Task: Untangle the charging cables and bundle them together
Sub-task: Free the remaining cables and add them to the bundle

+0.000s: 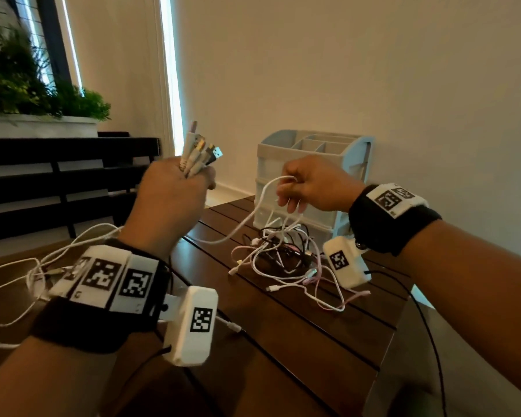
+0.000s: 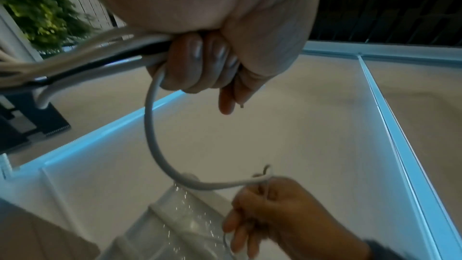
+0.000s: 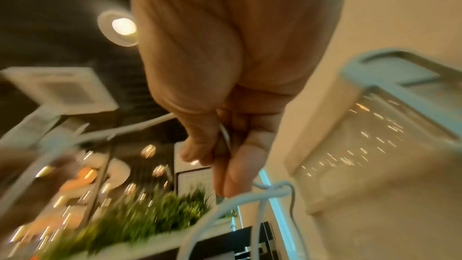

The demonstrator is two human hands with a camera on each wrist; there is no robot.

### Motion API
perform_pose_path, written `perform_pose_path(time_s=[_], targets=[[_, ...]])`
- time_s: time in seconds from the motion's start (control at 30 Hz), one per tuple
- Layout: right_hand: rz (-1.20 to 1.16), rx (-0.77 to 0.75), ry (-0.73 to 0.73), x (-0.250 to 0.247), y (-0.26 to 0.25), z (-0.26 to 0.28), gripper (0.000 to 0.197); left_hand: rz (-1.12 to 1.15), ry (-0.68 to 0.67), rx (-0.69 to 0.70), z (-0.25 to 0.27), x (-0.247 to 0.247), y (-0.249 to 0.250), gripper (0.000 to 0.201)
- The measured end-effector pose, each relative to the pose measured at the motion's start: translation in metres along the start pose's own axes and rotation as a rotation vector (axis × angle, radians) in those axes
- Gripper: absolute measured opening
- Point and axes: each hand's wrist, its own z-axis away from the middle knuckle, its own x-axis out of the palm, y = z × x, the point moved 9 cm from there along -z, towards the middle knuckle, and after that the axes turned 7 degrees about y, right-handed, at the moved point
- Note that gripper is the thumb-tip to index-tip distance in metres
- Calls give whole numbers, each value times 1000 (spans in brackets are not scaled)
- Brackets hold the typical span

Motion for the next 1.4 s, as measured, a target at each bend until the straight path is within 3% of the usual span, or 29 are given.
perform_pose_path(time_s=[0.1, 0.17, 0.27, 0.4, 0.53, 0.63, 0.7, 0.83, 0.9, 0.97, 1.03, 1.07, 1.13, 1.27, 1.4], targets=[[506, -162, -105, 25, -29, 2, 14, -23, -100, 2, 19, 27, 2, 24], [623, -275, -140, 43, -44, 3, 21, -23, -171, 11, 32, 41, 3, 30], [566, -346, -137, 50, -55, 1, 18, -50, -208, 34, 38, 50, 2, 16], [324, -165, -105, 37, -44, -3, 11, -72, -195, 21, 35, 48, -4, 22], [298, -129, -165, 37, -35, 1, 6, -196, -205, -3, 31, 46, -10, 10], [312, -1, -244, 35, -1, -1, 10, -314, -148, 52, 19, 29, -5, 13], [350, 68, -189, 23, 21, -6, 14, -377, -110, 108, 10, 14, 2, 14], [413, 105, 141, -28, 45, -19, 13, -380, 8, 119, -8, -19, 9, 18], [291, 135, 125, -31, 49, -16, 15, -442, 44, 102, -13, -30, 3, 21], [-15, 179, 69, -22, 42, -7, 16, -533, 76, 108, -15, -33, -4, 9], [-295, 168, 108, -23, 28, -2, 22, -575, 97, 93, -15, -33, -9, 7], [-303, 144, 136, -26, 20, -2, 24, -558, 94, 91, -13, -31, -8, 11], [-100, 72, 136, -24, 4, -6, 22, -468, 93, 137, -10, -25, 4, 11], [293, -68, -32, 10, -31, -8, 20, -186, 61, 213, 10, -10, 39, 5], [139, -107, -42, 20, -57, -5, 16, -79, -78, 106, 26, 21, 26, 17]])
